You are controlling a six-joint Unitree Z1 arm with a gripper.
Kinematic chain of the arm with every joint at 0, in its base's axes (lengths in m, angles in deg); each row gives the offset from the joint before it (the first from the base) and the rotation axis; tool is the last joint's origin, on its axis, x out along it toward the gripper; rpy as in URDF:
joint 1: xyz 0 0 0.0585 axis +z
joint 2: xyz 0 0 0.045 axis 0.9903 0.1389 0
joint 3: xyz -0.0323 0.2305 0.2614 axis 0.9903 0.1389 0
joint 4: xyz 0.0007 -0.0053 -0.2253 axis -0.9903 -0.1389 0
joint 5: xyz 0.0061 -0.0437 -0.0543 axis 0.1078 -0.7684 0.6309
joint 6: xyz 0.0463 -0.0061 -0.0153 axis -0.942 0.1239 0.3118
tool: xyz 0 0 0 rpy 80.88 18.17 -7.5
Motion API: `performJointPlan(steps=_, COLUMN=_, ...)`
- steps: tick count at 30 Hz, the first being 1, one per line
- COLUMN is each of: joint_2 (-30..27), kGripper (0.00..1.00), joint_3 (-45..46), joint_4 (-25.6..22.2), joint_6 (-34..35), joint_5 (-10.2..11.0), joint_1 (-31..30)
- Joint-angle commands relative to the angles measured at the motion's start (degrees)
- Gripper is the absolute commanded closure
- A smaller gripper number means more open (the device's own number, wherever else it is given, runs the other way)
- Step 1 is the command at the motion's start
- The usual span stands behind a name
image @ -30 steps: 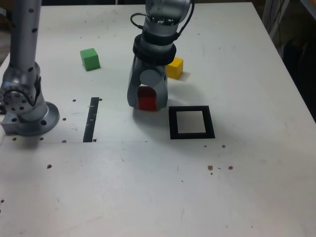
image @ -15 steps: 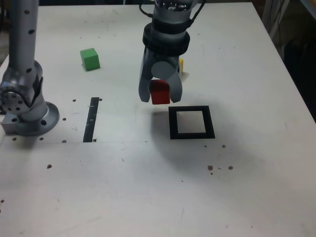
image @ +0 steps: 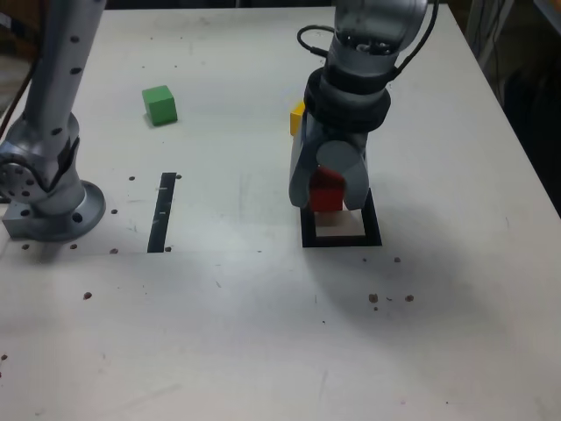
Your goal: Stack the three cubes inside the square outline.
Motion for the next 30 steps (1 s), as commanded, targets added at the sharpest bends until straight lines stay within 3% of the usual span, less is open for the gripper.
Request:
performJointPlan(steps=1, joint_2=0.94, kGripper=0.71, joint_3=-0.35, joint_4=0.51, joint_6=0.07, joint_5=0.08, joint_1=0.04)
performJointPlan(steps=14, joint_2=2.73, kGripper=0.59, joint_3=-1.26, joint_4=1.56, joint_6=-0.45, joint_5=-0.41, joint_1=0.03)
performJointPlan(steps=23, joint_2=4.12, kGripper=0.33, joint_3=-1.42, joint_4=1.85, joint_6=-1.06, joint_5=-1.76, joint_1=0.03)
performJointPlan(steps=30, joint_2=3.16, kGripper=0.07, joint_3=-1.0, joint_4=1.82, joint_6=-1.01, joint_5=-1.96, joint_1=0.03)
